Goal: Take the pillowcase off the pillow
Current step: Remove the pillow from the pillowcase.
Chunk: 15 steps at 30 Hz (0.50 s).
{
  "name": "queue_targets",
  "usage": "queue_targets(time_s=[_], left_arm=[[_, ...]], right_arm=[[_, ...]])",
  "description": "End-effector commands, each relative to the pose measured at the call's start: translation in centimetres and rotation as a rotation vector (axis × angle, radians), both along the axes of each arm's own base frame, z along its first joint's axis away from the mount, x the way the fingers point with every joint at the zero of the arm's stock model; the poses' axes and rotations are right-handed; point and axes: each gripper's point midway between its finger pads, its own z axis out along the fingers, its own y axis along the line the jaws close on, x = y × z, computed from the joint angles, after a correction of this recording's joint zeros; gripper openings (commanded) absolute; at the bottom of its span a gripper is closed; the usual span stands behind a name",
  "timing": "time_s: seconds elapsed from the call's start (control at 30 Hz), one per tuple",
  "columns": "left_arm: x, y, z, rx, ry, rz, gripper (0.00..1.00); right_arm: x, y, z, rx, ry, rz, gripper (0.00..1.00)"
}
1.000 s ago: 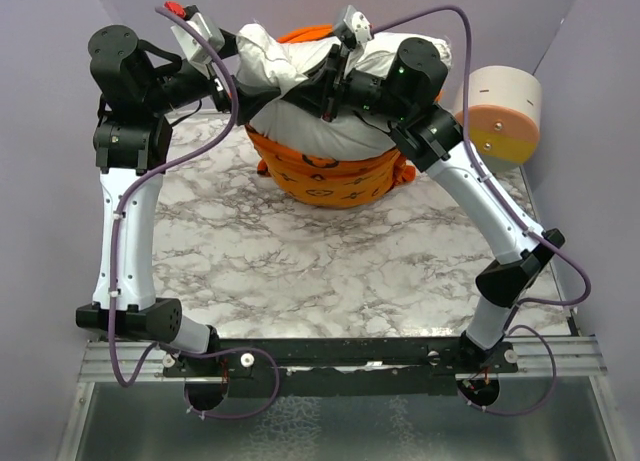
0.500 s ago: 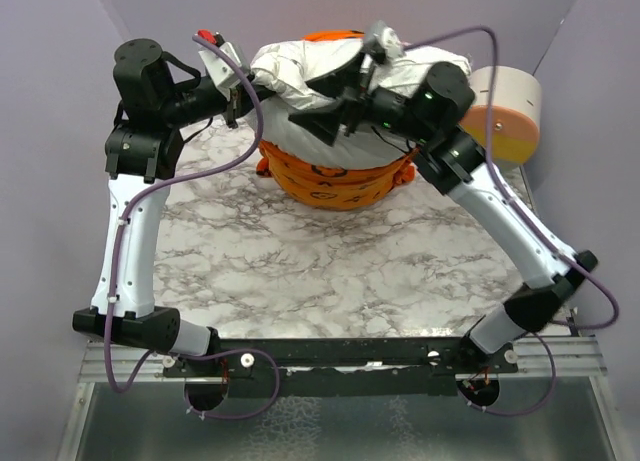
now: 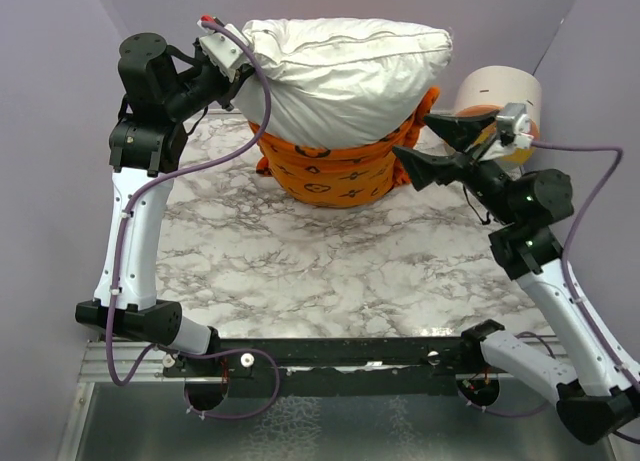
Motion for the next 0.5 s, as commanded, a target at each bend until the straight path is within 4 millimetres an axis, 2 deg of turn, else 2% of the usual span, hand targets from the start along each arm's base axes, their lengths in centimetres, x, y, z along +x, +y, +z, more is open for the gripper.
queue_targets(time_s=[0.0, 0.1, 0.13, 0.2, 0.23, 0.27, 0.33, 0.37, 0.4, 0.47], left_arm=[[0.1, 1.9, 1.4, 0.026, -0.057, 0.097, 0.00], [-0.5, 1.8, 1.9, 0.026, -0.065, 0.088, 0.00], [-0.7, 1.7, 2.0, 0.027, -0.069, 0.082, 0.00], [-1.1, 1.7, 2.2, 0.027, -0.074, 0.077, 0.00], [-1.2, 1.8, 2.4, 0.026, -0.080, 0.081, 0.08], [-1.1, 1.9, 2.6, 0.026, -0.086, 0.088, 0.25], [-1.0, 2.4, 3.4, 0.022, -0.119, 0.122, 0.82], [-0.9, 2.9, 4.2, 0.013, -0.153, 0.147, 0.97], [-0.7, 3.4, 5.1, -0.003, -0.187, 0.183, 0.99], [-0.7, 4.4, 7.2, -0.051, -0.265, 0.246, 0.99]], right_arm=[[5.1, 0.5, -4.1, -0.067, 0.053, -0.098, 0.92], [7.3, 3.1, -3.6, -0.117, 0.043, -0.016, 0.90], [7.9, 3.9, -2.9, -0.125, 0.030, 0.020, 0.88], [8.3, 5.9, -1.7, -0.135, 0.006, 0.129, 0.78], [8.3, 6.8, -0.9, -0.130, -0.001, 0.184, 0.68], [8.4, 7.6, -0.2, -0.123, 0.001, 0.230, 0.56], [8.7, 8.5, 1.2, -0.080, 0.001, 0.258, 0.27], [8.6, 8.9, 1.9, -0.051, -0.011, 0.255, 0.12], [8.3, 9.4, 2.5, -0.033, -0.025, 0.251, 0.03], [7.9, 10.8, 3.3, -0.033, -0.039, 0.237, 0.01]])
